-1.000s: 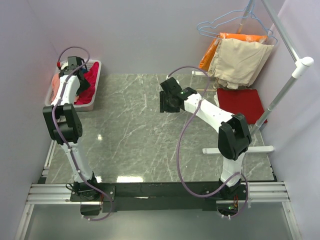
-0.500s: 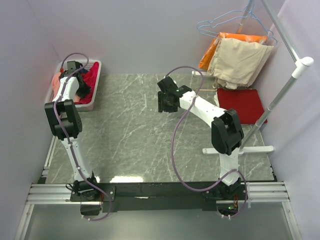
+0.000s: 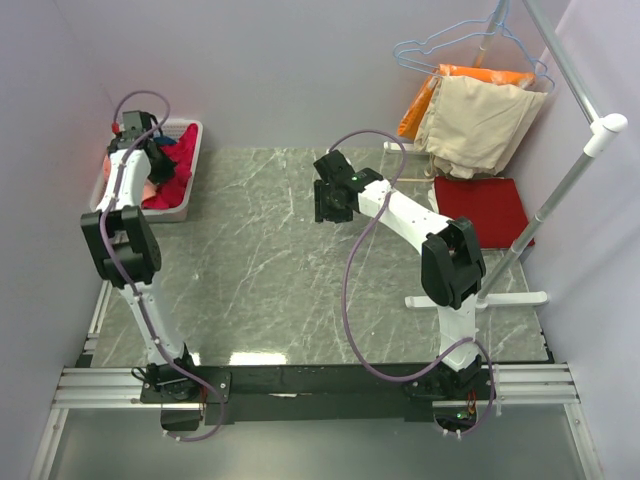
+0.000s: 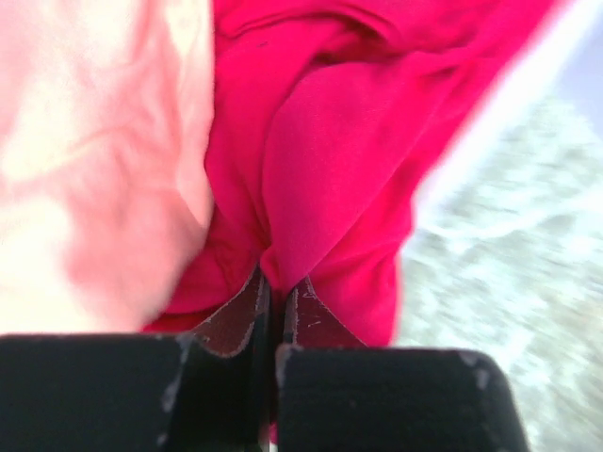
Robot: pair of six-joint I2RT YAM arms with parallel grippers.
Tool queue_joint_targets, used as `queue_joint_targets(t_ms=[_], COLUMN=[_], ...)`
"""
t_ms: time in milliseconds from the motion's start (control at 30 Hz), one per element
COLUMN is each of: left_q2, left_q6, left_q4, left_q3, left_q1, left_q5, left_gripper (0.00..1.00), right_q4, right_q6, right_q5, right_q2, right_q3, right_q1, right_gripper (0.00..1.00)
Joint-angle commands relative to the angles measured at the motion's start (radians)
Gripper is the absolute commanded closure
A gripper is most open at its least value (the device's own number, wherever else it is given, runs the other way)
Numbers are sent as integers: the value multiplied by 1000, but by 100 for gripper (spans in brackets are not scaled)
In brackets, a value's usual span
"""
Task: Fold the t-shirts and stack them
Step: Grab the tshirt from the pile
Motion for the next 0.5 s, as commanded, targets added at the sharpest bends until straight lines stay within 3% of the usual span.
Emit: queue_joint_targets(t_ms=[0, 333, 467], left_q2=[-260, -559, -573], left_q6=[-6, -59, -93], left_q4=[143, 385, 427], left_q3=[-25, -148, -102], left_q1=[-3, -41, -75], left_q5=[152, 459, 600], left_gripper=[99, 99, 99], right_q4=[-4, 26, 29], right_q6=[3, 27, 52], right_q5=[1, 40, 75], right_q2=[5, -72, -118], right_q3=[30, 5, -10], right_q1=[-6, -53, -107], right_gripper=[46, 46, 46])
